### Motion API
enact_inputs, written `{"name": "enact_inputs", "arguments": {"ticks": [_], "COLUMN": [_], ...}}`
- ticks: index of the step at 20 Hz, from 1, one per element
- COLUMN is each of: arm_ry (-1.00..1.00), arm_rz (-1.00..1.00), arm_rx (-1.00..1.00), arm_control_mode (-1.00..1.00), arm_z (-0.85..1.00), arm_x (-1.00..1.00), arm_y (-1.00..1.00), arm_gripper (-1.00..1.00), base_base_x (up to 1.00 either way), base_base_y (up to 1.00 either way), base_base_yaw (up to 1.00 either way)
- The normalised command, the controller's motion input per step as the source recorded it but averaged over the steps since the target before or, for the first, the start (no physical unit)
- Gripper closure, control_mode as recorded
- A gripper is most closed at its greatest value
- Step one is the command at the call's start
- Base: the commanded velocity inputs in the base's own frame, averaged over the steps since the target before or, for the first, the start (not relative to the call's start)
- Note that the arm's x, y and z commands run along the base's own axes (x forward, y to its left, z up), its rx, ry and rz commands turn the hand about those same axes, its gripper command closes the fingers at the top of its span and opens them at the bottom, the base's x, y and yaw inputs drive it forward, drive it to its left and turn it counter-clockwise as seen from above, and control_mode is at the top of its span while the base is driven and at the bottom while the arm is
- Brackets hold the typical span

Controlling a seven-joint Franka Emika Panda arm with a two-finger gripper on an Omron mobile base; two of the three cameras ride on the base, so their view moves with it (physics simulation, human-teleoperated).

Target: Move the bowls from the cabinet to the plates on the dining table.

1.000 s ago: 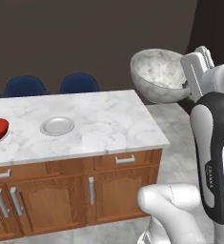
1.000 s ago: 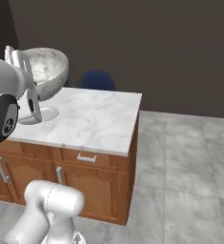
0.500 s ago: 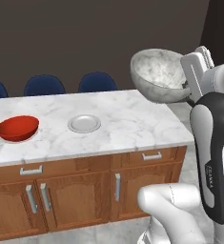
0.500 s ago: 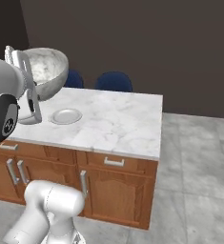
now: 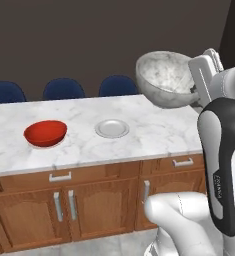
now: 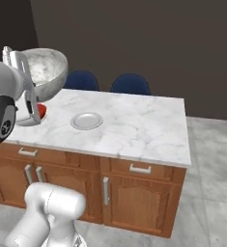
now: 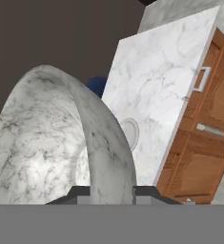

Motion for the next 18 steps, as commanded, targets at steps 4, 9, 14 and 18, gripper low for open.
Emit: {"name": "enact_inputs", "arguments": {"ticks": [4, 9, 14, 18], "arm_ry": [0.0, 0.0, 0.0, 0.0], "arm_rz": [0.0, 0.0, 0.0, 0.0], "arm_rx": [0.0, 0.0, 0.0, 0.0], "arm_control_mode": [1.0, 1.0, 1.0, 1.0], "arm_z": [0.0, 0.0, 0.0, 0.0], "arm_x": [0.0, 0.0, 0.0, 0.0], "arm_y": [0.0, 0.0, 0.0, 0.0], "arm_gripper": [1.0, 1.0, 1.0, 1.0], "base_base_x": [0.62, 0.62, 0.62, 0.62], "base_base_y": [0.07, 0.01, 0.05, 0.09], "base_base_yaw": [0.0, 0.0, 0.0, 0.0]}}
